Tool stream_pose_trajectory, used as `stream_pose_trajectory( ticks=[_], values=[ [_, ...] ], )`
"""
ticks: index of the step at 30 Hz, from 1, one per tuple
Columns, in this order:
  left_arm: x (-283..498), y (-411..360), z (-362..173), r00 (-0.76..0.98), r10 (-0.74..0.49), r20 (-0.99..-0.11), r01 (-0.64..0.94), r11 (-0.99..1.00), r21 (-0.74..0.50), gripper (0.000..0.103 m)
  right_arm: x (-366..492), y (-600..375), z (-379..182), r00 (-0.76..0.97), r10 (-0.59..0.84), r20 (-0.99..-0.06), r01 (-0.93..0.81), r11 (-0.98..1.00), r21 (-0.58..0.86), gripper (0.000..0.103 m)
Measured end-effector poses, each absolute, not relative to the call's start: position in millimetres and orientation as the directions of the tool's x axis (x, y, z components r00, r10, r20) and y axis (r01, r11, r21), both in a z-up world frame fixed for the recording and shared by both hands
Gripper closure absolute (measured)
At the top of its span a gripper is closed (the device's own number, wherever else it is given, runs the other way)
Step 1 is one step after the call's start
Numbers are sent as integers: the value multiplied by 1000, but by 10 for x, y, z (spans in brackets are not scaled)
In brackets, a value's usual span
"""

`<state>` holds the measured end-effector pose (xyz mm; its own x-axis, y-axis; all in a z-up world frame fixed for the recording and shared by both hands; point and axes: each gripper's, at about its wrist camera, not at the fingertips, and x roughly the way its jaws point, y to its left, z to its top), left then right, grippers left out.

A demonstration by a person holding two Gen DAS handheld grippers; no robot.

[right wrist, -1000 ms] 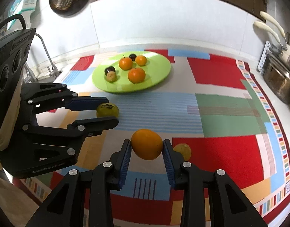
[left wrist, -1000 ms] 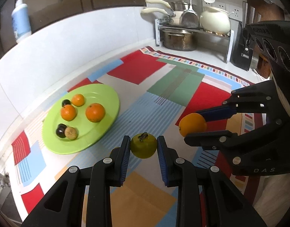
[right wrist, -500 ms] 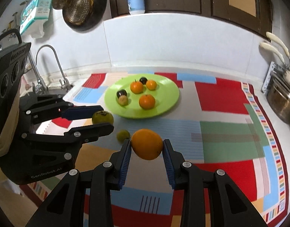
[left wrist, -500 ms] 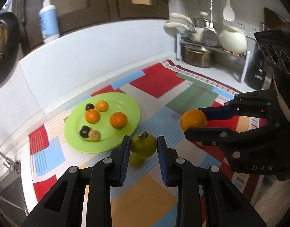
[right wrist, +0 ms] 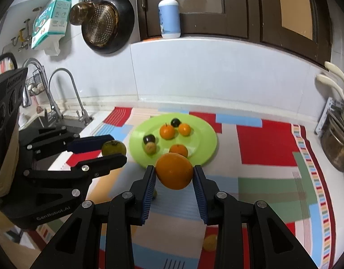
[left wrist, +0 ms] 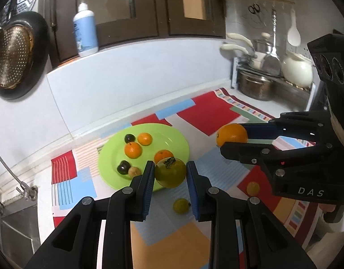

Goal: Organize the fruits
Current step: 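Carry the green fruit in the left tool while the right tool carries the orange over the plate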

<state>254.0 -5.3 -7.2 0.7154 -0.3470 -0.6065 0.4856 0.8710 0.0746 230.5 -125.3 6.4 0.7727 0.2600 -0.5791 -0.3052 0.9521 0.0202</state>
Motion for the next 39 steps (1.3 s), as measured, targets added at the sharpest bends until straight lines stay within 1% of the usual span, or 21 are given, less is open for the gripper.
stream_pose_trajectory(
  ticks=[8, 17, 30, 39],
  values=[
    [2726, 22, 43, 743, -316, -590, 431, 900, 61, 74, 2569, -1193, 233, 773, 293, -563, -346, 938, 13, 68],
    [3017, 97, 116, 756, -288, -589, 391, 919, 53, 74, 2915, -1123, 321, 753, 327, -570, -381, 924, 27, 68],
    [3477, 184, 54, 751, -249, -612, 338, 941, 31, 74, 3516, -1091, 248, 698, 349, -625, -390, 918, 77, 68],
    [3754, 226, -97, 731, -234, -641, 320, 947, 19, 74, 3951, -1023, 57, 644, 353, -679, -387, 916, 109, 68]
  ],
)
